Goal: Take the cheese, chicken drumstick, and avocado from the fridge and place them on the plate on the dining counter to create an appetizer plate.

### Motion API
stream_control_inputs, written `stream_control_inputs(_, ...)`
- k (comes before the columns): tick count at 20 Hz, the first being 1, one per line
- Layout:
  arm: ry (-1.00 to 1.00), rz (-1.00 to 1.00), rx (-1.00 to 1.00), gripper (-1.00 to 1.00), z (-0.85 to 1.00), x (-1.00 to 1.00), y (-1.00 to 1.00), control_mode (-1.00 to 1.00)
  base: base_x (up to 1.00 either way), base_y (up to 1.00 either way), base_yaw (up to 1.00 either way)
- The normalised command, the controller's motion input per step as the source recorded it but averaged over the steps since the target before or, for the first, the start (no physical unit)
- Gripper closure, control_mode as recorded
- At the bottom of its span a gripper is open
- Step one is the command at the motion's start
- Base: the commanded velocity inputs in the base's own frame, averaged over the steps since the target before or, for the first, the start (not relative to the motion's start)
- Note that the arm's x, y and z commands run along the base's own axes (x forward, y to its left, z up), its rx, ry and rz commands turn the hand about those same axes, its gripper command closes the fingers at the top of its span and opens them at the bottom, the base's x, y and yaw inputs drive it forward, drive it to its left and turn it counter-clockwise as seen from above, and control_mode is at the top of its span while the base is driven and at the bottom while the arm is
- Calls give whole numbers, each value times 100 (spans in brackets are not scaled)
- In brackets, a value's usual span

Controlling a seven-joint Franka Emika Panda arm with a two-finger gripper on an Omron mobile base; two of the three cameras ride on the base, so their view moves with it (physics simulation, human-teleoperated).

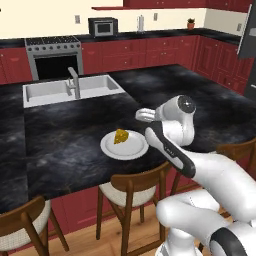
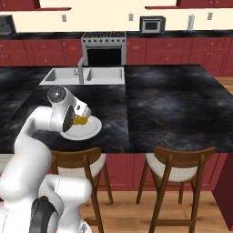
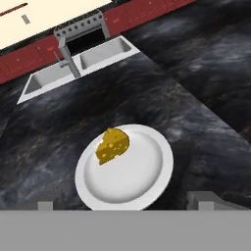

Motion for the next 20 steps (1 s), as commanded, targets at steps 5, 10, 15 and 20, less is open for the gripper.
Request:
stream_control_inputs(5, 0, 29, -10, -100, 13, -80, 0, -100, 0, 0, 0)
stream_control_inputs(10, 0, 11, -8, -100, 43, -65, -2, -100, 0, 0, 0)
stream_control_inputs(15, 0, 1, -5, -100, 28, -43, 0, -100, 0, 0, 0)
stream_control_inputs(20, 0, 0, -5, -100, 18, -38, -6, -100, 0, 0, 0)
